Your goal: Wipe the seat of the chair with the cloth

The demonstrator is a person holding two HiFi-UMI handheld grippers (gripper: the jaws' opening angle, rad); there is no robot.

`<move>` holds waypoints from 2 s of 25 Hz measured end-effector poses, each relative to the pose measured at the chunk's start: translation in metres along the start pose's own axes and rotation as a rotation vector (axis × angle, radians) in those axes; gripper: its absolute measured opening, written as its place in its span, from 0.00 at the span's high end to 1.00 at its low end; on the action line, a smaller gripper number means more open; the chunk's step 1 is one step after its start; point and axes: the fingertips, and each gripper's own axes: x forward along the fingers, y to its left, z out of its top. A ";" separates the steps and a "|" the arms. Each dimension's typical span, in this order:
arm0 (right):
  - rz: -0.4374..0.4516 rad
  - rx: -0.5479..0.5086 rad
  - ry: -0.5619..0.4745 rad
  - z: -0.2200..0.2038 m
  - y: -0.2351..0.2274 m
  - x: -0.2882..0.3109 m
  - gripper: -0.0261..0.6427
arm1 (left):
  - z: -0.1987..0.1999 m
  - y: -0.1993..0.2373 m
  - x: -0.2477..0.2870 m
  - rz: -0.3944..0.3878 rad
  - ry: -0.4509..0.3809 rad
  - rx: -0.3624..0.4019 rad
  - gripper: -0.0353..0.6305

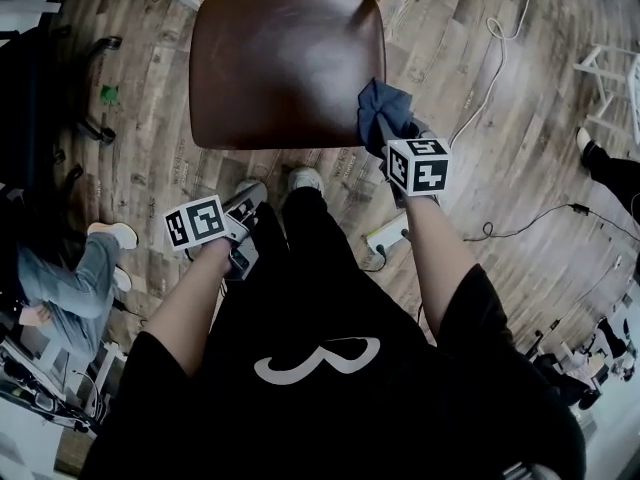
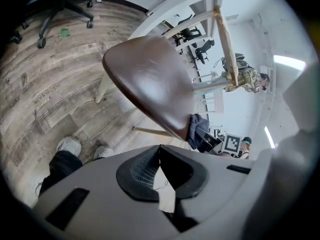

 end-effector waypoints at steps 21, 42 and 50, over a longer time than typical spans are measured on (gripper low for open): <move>0.347 -0.045 -0.356 0.074 0.179 -0.265 0.89 | -0.013 -0.206 -0.193 -0.318 -0.227 0.559 0.93; 0.494 -0.286 -0.695 0.036 0.422 -0.541 0.89 | -0.174 -0.293 -0.467 -0.510 -0.389 0.988 0.93; 0.532 -0.261 -0.710 0.042 0.426 -0.565 0.89 | -0.189 -0.320 -0.486 -0.558 -0.408 0.977 0.93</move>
